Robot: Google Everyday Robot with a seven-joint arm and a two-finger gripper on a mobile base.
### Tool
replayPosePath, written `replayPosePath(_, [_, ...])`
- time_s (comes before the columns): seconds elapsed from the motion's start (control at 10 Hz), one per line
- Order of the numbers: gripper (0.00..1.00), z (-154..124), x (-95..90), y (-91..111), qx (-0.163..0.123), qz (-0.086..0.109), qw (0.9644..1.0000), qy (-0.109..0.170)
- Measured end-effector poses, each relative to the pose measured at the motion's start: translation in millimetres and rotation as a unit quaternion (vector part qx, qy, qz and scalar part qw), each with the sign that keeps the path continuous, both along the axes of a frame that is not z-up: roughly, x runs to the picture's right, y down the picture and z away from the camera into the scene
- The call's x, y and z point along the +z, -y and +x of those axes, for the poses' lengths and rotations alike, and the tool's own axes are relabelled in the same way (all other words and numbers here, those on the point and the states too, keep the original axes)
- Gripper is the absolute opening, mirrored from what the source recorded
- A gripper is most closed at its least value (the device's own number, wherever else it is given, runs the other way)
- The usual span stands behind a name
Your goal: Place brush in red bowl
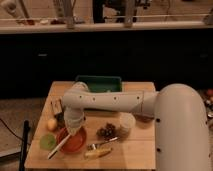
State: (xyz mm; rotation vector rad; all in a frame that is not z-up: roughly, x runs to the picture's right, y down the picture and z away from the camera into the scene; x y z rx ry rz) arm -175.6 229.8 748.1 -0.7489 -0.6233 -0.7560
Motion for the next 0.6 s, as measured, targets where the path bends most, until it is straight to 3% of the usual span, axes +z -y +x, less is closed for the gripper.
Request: replayPosePath(0.6, [0.8, -1.6, -5.5, 4.8, 0.0, 0.007, 1.0, 0.0])
